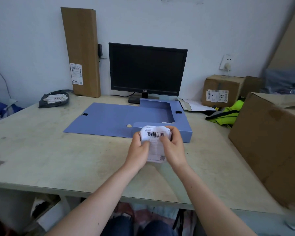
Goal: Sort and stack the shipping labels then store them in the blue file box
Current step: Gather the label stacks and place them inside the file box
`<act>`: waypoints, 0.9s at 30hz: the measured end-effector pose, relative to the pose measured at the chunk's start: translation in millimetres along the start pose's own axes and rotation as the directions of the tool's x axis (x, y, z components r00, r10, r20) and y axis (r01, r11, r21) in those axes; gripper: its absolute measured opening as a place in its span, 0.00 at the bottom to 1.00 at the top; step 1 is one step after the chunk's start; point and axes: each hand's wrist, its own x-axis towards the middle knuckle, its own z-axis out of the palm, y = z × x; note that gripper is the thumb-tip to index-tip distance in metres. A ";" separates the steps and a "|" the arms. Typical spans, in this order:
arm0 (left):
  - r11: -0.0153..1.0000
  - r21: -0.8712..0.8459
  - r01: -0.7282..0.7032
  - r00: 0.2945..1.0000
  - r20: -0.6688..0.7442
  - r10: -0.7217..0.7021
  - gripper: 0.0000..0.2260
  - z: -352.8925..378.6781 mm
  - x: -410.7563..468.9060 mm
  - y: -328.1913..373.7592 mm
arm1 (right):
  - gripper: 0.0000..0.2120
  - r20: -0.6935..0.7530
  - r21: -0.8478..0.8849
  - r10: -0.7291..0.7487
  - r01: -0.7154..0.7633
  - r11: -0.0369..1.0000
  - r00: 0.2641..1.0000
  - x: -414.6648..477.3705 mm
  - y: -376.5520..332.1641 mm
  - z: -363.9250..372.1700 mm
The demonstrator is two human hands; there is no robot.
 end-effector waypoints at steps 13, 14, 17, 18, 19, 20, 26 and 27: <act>1.000 -0.014 0.008 0.994 0.109 -0.006 0.09 3.0 125.7 41.2 | 0.12 -0.004 -0.136 0.002 -0.003 0.991 1.000 151.5 -25.3 -2.1; 1.000 -0.007 0.015 0.993 0.117 -0.014 0.10 4.8 141.8 38.9 | 0.12 0.006 -0.134 0.023 -0.022 0.991 1.000 167.1 -21.0 -1.2; 0.998 0.021 0.051 0.990 0.131 -0.054 0.11 15.6 187.9 29.4 | 0.11 0.026 -0.146 0.085 -0.080 0.986 0.996 213.3 -4.2 1.4; 0.997 0.030 0.070 0.988 0.135 -0.073 0.11 19.4 200.5 26.7 | 0.11 0.028 -0.159 0.104 -0.099 0.982 0.994 226.3 1.8 2.6; 0.995 0.030 0.092 0.985 0.140 -0.096 0.11 22.6 210.9 24.9 | 0.11 0.030 -0.169 0.125 -0.118 0.979 0.992 236.9 6.7 3.5; 0.992 0.033 0.119 0.981 0.148 -0.123 0.11 25.4 221.1 22.7 | 0.10 0.032 -0.175 0.149 -0.141 0.974 0.988 246.7 11.4 4.2; 0.936 0.052 0.349 0.917 0.187 -0.352 0.09 31.5 249.6 30.4 | 0.10 0.075 -0.222 0.329 -0.306 0.926 0.941 278.9 15.2 2.0; 0.917 0.058 0.394 0.898 0.190 -0.398 0.08 31.9 251.4 35.7 | 0.10 0.074 -0.234 0.367 -0.342 0.910 0.927 282.1 13.5 1.2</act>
